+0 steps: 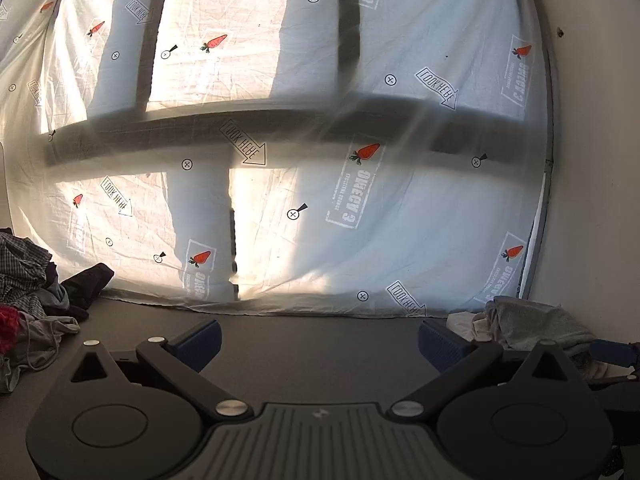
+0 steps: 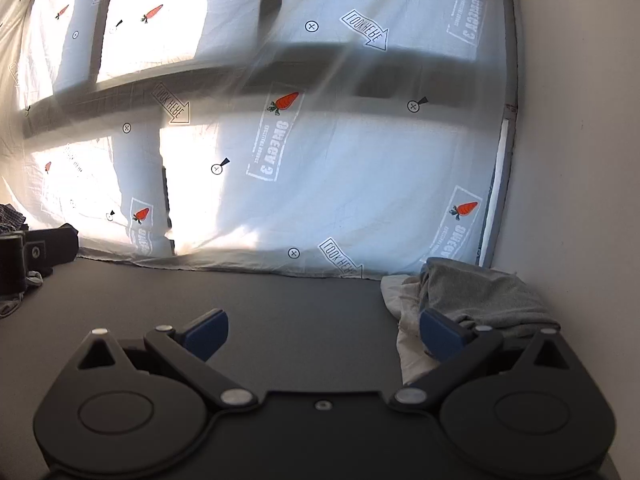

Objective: Fold clothes

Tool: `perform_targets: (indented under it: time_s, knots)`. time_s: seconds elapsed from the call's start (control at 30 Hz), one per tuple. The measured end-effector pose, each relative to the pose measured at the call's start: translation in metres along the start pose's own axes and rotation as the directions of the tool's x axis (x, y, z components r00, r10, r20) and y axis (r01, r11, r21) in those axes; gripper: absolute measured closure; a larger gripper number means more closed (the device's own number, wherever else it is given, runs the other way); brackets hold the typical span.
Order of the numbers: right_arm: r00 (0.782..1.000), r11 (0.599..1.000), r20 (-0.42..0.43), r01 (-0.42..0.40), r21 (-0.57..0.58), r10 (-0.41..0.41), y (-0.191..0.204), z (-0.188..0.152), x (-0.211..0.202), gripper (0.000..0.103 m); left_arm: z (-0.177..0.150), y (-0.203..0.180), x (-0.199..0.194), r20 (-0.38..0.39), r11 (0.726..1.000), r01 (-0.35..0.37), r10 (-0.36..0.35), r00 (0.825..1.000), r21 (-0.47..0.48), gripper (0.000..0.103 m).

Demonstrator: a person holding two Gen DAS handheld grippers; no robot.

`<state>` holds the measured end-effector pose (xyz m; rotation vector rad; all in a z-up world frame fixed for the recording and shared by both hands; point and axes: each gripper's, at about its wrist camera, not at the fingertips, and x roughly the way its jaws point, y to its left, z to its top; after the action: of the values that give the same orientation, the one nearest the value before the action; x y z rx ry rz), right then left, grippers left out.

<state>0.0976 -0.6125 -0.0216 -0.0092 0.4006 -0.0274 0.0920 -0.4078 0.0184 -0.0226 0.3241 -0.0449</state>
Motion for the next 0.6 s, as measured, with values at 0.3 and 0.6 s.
perform_targets:
  time_s: [0.3,0.6]
  knots:
    - [0.999,0.998,-0.049,-0.006,0.064,0.009,0.132,-0.023,-0.063,0.0,-0.019,0.133,-0.047,-0.078,0.999,-0.029,0.032,0.996,0.036,0.0]
    - [0.995,0.991,-0.096,-0.014,0.131,0.026,0.23,-0.039,-0.124,0.0,-0.046,0.231,-0.105,-0.153,0.999,-0.018,0.022,0.988,0.031,0.0]
